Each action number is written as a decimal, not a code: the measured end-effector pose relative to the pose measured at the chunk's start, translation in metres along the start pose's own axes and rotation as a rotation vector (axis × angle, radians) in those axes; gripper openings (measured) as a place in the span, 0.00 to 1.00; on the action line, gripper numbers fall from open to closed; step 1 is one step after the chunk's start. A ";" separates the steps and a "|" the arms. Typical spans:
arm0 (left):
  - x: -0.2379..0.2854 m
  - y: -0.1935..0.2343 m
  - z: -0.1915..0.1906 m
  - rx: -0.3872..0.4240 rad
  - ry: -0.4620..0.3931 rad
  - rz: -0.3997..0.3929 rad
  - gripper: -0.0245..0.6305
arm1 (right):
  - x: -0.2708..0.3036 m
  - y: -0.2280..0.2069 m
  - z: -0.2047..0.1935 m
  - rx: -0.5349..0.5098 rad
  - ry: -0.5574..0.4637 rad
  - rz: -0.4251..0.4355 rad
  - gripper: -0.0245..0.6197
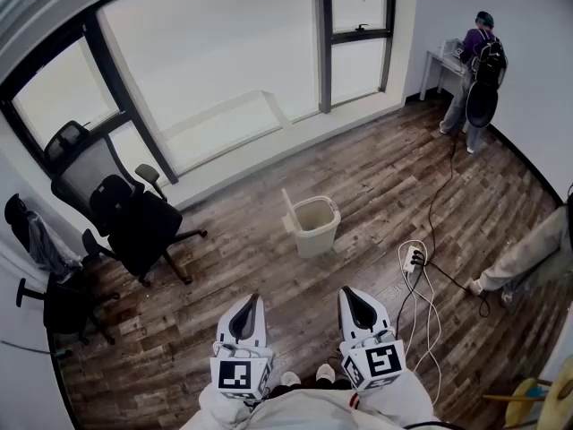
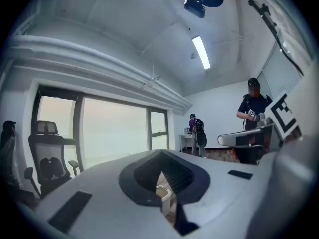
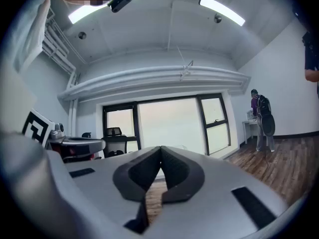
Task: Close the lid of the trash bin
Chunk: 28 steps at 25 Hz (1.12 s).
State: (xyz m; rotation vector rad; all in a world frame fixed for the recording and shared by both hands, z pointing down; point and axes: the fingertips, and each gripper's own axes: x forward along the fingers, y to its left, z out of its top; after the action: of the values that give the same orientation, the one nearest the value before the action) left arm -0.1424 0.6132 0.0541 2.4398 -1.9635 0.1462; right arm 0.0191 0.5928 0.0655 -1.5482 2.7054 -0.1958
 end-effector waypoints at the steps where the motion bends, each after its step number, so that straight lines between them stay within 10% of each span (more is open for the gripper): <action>1: 0.002 -0.005 -0.004 0.000 0.002 -0.001 0.04 | -0.003 -0.007 0.000 0.002 -0.002 -0.002 0.07; 28: 0.114 -0.068 -0.014 0.061 0.016 -0.036 0.04 | 0.012 -0.133 -0.013 0.044 0.023 -0.048 0.07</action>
State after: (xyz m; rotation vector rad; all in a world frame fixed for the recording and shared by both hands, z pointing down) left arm -0.0529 0.5182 0.0799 2.5010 -1.9361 0.2276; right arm 0.1260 0.5174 0.0946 -1.6096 2.6633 -0.2739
